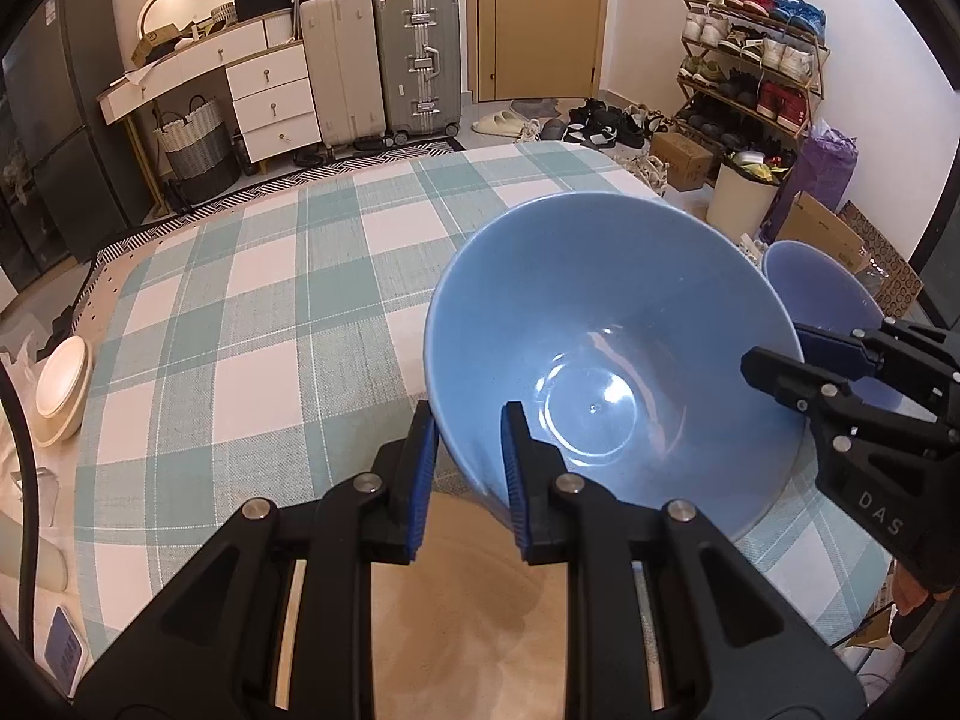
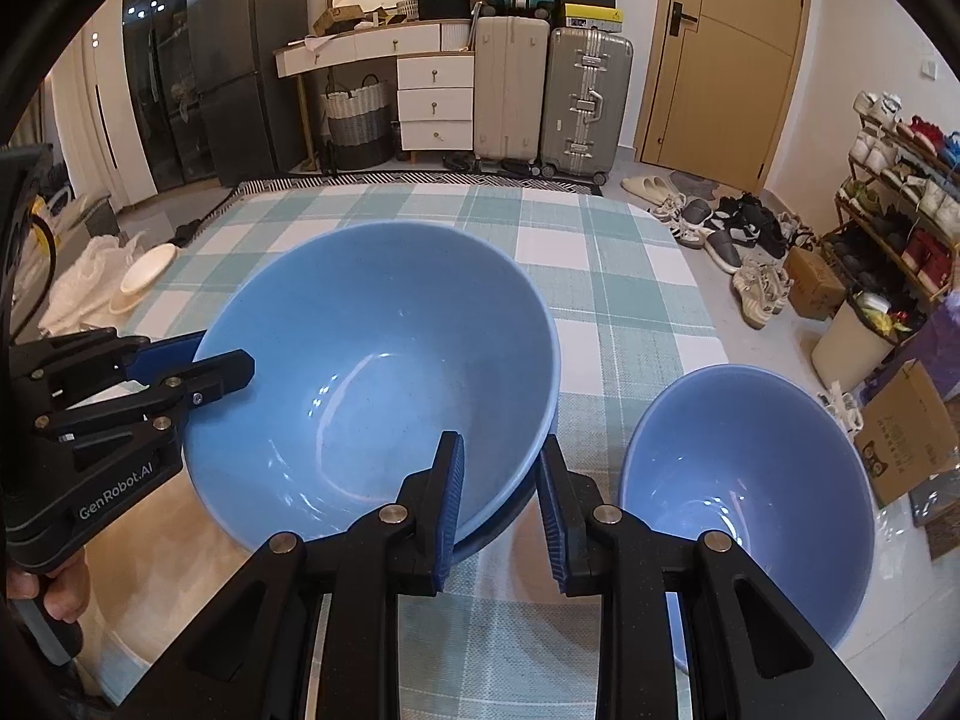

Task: Organize plates and bowls
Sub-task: 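Lower the bowl into the other bowl and open both grippers, then move both tools to the next light-blue bowl and close on its rim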

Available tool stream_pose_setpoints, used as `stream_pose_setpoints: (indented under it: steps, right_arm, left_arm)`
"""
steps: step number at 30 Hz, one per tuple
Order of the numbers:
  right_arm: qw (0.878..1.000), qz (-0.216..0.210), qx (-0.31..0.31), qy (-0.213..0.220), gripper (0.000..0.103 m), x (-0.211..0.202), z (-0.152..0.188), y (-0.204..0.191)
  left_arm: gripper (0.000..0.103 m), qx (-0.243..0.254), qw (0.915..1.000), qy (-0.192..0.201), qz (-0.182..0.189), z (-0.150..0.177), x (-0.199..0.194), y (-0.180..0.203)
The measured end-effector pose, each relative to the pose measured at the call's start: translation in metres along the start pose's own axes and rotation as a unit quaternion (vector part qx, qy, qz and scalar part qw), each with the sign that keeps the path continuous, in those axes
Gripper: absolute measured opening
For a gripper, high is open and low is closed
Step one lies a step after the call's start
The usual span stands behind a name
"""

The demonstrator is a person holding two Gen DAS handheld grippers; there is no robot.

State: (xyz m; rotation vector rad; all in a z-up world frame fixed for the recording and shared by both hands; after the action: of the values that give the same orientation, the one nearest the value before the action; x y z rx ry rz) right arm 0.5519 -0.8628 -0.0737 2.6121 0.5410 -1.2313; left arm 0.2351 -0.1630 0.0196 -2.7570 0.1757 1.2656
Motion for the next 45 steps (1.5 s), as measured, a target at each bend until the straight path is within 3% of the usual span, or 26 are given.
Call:
stream_pose_setpoints:
  steps: [15, 21, 25, 28, 30, 31, 32, 35, 37, 45]
  right_arm:
    - [1.000, 0.026, -0.011, 0.008, 0.029, 0.004, 0.011, -0.006]
    - [1.000, 0.011, -0.006, 0.011, 0.038, 0.002, 0.014, -0.005]
    - [1.000, 0.002, -0.008, 0.014, 0.046, 0.001, 0.013, -0.006]
    - [1.000, -0.005, -0.007, 0.024, 0.052, -0.004, 0.013, -0.007]
    - [0.999, -0.008, -0.002, 0.034, 0.063, -0.010, 0.013, -0.005]
    - [0.999, -0.010, 0.001, 0.042, 0.076, -0.014, 0.014, -0.004]
    - [0.999, -0.013, 0.004, 0.051, 0.085, -0.019, 0.014, -0.003]
    - [0.997, -0.006, 0.005, 0.072, 0.090, -0.033, 0.015, 0.000]
    - [0.997, 0.000, 0.007, 0.081, 0.101, -0.042, 0.016, 0.003]
    - [0.993, 0.004, 0.035, 0.110, 0.103, -0.079, 0.027, 0.026]
  left_arm:
    - [0.018, 0.006, 1.0000, -0.004, -0.003, 0.003, 0.010, 0.003]
    - [0.020, -0.007, 0.9999, -0.005, 0.009, 0.004, 0.009, 0.003]
    - [0.028, -0.019, 0.9994, -0.003, 0.029, 0.003, 0.005, -0.002]
    - [0.049, -0.032, 0.9980, 0.003, 0.055, 0.002, -0.002, -0.005]
    - [0.072, -0.037, 0.9971, 0.010, 0.065, 0.002, -0.011, -0.007]
    - [0.075, -0.042, 0.9965, 0.018, 0.069, 0.001, -0.015, -0.008]
    - [0.075, -0.046, 0.9961, 0.023, 0.072, 0.002, -0.021, -0.010]
    - [0.077, -0.055, 0.9948, 0.023, 0.082, 0.003, -0.032, -0.013]
    - [0.079, -0.057, 0.9943, 0.028, 0.086, 0.003, -0.039, -0.014]
    - [0.082, -0.051, 0.9941, 0.040, 0.086, 0.007, -0.068, 0.001]
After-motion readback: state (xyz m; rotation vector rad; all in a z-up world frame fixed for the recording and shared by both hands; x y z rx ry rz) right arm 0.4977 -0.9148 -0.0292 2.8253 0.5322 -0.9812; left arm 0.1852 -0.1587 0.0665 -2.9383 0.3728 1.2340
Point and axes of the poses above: each gripper's, at about its wrist camera, not at the fingertips, and x roughly the way its jaws point, y to its right, z to its underside, the point moved 3 cm from there along x, roughly the way its jaws point, and after that the axes turned 4 degrees about -z, right-handed, at the moved point
